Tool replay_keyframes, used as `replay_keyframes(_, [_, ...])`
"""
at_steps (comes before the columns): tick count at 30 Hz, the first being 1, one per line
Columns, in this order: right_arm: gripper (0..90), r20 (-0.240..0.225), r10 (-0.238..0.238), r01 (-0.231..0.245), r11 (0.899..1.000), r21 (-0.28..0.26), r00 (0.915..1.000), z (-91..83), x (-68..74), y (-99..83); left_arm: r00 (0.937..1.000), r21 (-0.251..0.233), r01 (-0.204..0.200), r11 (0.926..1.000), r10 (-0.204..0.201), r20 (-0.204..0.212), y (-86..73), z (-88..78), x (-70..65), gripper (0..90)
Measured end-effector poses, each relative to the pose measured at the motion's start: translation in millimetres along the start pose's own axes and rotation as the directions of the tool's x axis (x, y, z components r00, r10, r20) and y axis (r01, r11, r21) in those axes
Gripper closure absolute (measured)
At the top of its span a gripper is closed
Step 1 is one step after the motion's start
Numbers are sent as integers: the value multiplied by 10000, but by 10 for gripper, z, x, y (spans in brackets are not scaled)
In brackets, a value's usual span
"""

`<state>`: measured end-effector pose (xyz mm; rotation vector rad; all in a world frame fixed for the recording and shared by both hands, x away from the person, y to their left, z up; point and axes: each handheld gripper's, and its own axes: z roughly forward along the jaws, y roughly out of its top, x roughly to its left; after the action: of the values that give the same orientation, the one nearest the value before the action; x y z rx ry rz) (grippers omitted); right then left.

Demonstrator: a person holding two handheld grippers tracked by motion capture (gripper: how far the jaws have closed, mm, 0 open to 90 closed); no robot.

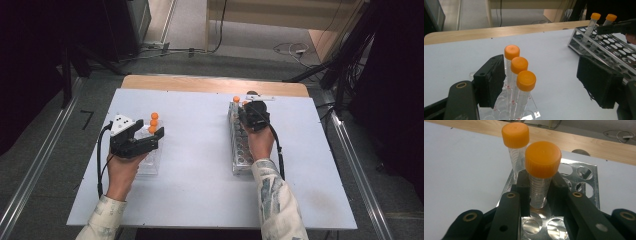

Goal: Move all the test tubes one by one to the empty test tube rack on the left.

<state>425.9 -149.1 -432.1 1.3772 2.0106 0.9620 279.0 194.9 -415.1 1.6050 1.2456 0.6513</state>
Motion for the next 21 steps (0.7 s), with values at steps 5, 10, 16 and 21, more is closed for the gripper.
replay_keyframes(5, [717,1,-1,1,9993,-377,10000,-45,3,-14,9998,81,-107,9999,106,138,-8,42,-47,234])
replay_keyframes(10, [718,17,159,-157,9959,-893,9999,-98,-8,-36,9993,76,-258,9996,256,270,-6,61,-95,233])
replay_keyframes(16, [719,142,-11,31,9896,-1439,9999,-161,8,-60,9990,-2,-244,9997,244,378,2,53,-100,234])
replay_keyframes(21, [720,111,34,-14,9852,-1713,9999,-198,3,-64,9987,19,-297,9996,296,418,2,55,-121,234])
